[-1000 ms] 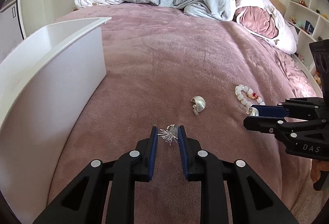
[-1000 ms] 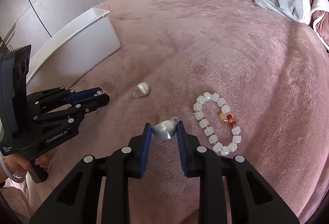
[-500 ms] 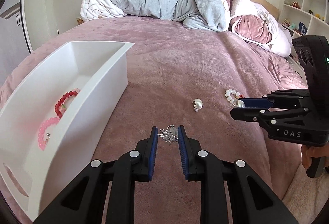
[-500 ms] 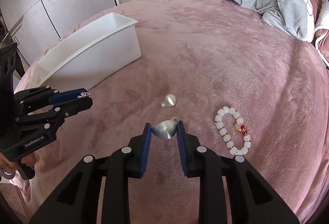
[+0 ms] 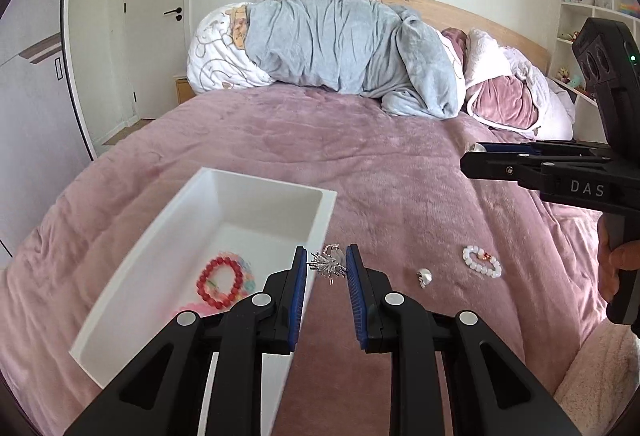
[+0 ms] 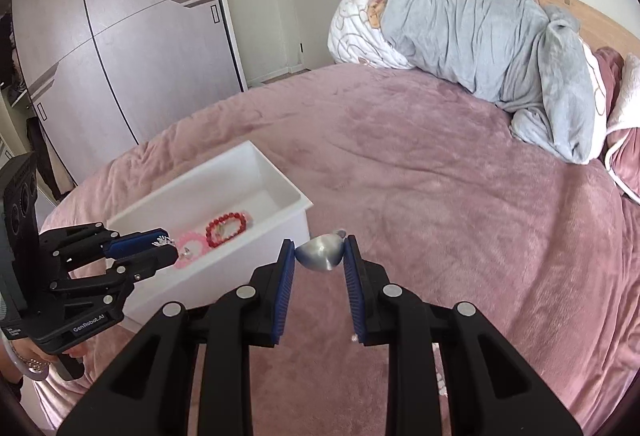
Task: Organize jewelry
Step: 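Carry both pieces over the white bin and open both tools, then move both tools back toward the last two items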
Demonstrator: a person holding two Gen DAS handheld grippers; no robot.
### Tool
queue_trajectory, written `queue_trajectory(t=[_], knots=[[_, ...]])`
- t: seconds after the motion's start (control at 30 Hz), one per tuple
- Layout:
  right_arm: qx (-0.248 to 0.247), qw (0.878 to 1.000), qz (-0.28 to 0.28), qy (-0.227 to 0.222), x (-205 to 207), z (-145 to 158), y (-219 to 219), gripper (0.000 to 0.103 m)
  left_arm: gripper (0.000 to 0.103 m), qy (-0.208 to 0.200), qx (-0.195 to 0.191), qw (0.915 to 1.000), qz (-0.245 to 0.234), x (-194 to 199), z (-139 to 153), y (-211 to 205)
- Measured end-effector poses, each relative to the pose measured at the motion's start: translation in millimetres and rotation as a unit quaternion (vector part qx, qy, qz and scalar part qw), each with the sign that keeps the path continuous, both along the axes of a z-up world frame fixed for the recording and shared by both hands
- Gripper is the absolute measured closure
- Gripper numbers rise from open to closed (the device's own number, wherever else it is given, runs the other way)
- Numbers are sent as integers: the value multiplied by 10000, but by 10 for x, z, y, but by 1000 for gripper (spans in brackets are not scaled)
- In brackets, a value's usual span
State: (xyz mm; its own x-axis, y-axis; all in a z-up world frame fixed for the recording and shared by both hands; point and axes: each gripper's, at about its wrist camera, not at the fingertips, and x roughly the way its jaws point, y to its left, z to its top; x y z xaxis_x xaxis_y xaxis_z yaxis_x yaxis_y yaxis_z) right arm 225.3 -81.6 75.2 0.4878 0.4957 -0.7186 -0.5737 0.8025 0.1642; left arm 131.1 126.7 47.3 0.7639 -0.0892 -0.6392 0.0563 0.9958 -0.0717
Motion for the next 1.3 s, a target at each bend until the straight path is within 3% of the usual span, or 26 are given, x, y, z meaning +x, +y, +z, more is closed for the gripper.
queue_trajectory(t=[0.2,0.37,0.5,0.63,0.8,1.0,1.23,1.27,1.3], knots=[[-54,9991,365,-189,144,309,572,78,78,129,90,9988,465,159,185,478],[-106,9981,609,-13,298,253,1072,78,78,475,119,9958,768,256,91,904],[-448,9953,830,221,418,32,1430,78,78,581,-127,9944,875,273,-79,1203],[-755,9905,947,656,563,-309,1749,78,78,885,-89,9936,693,305,-370,1261],[-1177,9794,1004,1295,599,-943,2088,78,78,1220,289,9896,709,349,-683,1209],[-1424,9683,888,1852,593,-1556,2321,78,78,1594,1052,9806,431,385,-996,1038],[-1430,9664,783,1990,626,-1715,2376,76,75,1624,954,9809,493,321,-1100,1090],[-1407,9664,763,2012,637,-1705,2373,76,69,1586,965,9811,544,305,-1089,1106],[-1393,9665,751,2021,648,-1691,2371,68,62,1511,951,9821,597,289,-1071,1127]])
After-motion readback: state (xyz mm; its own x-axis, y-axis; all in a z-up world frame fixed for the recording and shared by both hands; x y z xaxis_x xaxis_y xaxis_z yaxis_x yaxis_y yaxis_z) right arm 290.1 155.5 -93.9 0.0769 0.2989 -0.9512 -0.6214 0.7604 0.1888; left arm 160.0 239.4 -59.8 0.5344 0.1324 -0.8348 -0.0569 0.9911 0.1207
